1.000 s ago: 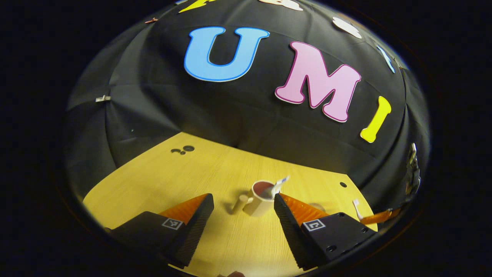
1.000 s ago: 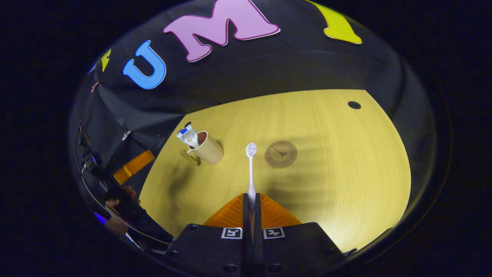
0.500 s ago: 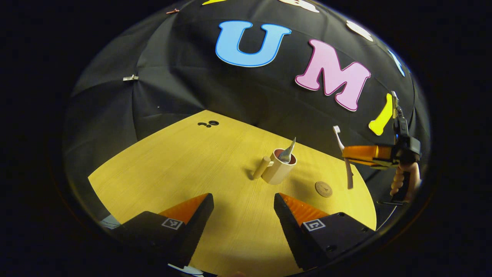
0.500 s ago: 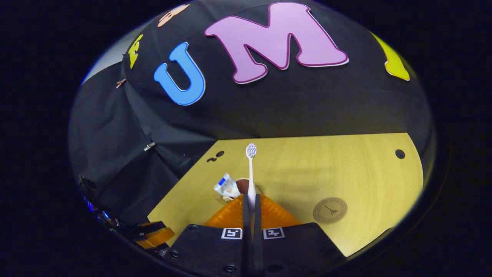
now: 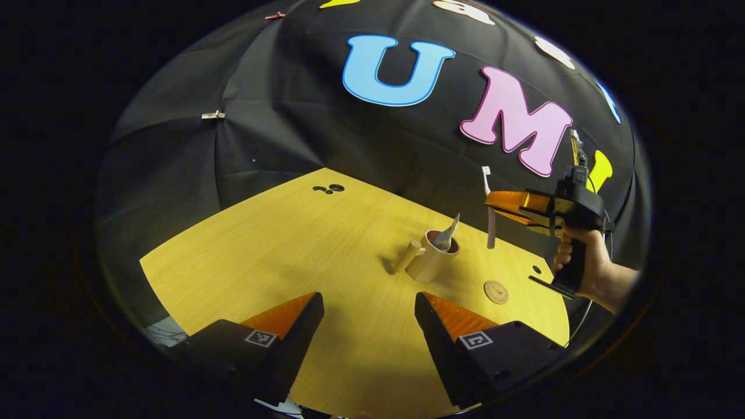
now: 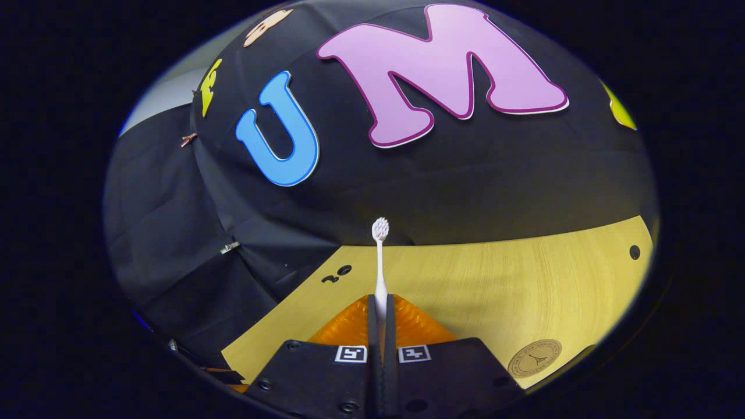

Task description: Put the toothbrush and toothpaste on the desktop into the cup, then pick up the cup and place it on the coaster on the desktop.

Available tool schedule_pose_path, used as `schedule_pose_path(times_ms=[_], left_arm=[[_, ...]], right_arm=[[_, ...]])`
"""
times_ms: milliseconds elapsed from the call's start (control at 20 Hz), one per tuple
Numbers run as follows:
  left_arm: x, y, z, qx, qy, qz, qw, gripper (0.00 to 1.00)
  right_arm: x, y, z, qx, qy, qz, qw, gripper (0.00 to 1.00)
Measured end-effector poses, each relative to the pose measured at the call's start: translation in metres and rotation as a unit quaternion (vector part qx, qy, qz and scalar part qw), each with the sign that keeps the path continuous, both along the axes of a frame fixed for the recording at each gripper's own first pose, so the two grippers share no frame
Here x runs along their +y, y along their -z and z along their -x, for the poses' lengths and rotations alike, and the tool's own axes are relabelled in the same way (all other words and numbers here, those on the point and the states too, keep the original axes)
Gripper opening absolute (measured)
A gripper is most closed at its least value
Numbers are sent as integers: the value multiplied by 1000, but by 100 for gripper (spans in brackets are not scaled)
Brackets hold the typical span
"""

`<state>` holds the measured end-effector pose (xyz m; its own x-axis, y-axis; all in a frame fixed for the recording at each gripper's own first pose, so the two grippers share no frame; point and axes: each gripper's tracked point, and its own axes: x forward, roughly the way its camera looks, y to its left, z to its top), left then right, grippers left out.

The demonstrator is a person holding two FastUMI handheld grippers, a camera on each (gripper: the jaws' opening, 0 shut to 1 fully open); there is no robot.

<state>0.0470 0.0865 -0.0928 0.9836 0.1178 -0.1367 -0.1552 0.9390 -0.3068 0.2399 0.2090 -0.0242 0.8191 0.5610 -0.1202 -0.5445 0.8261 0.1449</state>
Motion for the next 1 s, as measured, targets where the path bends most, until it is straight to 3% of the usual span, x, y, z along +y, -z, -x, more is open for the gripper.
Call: schedule_pose_path(times_ms=[650,1000], left_arm=[[3,-7,-38,-21,-15,14,1000,97],[-5,4,-41,-9,-11,11,1000,97]], right_arm=[[19,43,-67,-38,18,11,999,5],[18,64,-56,-52,16,24,998,8]])
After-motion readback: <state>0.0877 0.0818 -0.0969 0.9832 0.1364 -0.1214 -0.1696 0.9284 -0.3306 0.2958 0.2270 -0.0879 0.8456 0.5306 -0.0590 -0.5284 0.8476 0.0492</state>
